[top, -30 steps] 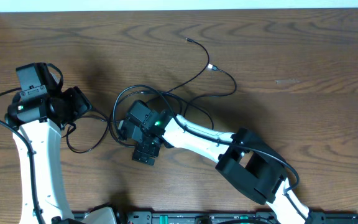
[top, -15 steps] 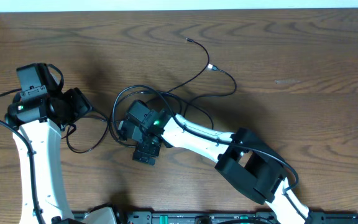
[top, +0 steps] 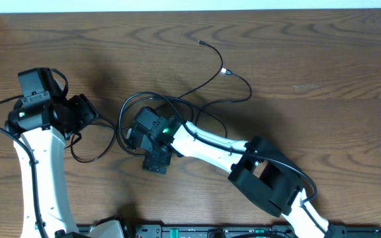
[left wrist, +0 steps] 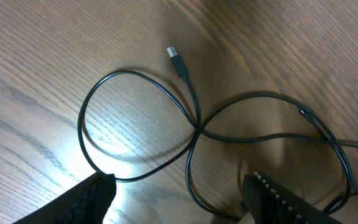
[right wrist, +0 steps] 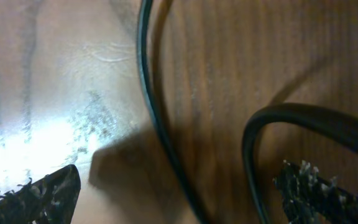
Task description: Untangle cables
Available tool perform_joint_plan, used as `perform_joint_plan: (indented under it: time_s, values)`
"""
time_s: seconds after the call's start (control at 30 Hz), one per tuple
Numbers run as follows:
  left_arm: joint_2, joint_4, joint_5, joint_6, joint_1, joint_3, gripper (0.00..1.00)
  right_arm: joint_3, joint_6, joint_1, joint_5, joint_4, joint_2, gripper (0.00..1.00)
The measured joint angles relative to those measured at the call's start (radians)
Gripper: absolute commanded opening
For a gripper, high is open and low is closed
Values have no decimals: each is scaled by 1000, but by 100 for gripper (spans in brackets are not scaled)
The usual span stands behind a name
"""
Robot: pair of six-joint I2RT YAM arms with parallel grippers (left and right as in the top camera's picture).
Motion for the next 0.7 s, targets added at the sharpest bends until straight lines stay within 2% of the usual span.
perform_joint_plan:
  time_s: [0.37,0.4,0.47,0.5,0.53,0.57,0.6,0.67,0.7]
  values:
    - [0,0,8,0,0,0,71,16,0,0,32,15,20,99]
    - [0,0,10,0,0,0,71,16,0,0,32,16,20,96]
    - [0,0,11,0,0,0,71,16,-4,0,39,18,21,80]
    - [0,0,11,0,0,0,71,16,-5,0,45,23,23,63]
    - [0,0,12,0,0,0,71,16,0,-2,48,28,23,54]
    - [0,-1,14,0,0,0,70,18,3,-5,50,33,25,32]
    - [0,-1,14,0,0,0,71,20,2,-10,48,36,27,15]
    - [0,0,14,0,0,0,71,21,6,-16,44,36,27,1]
    - [0,0,15,0,0,0,71,21,12,-17,38,34,27,1]
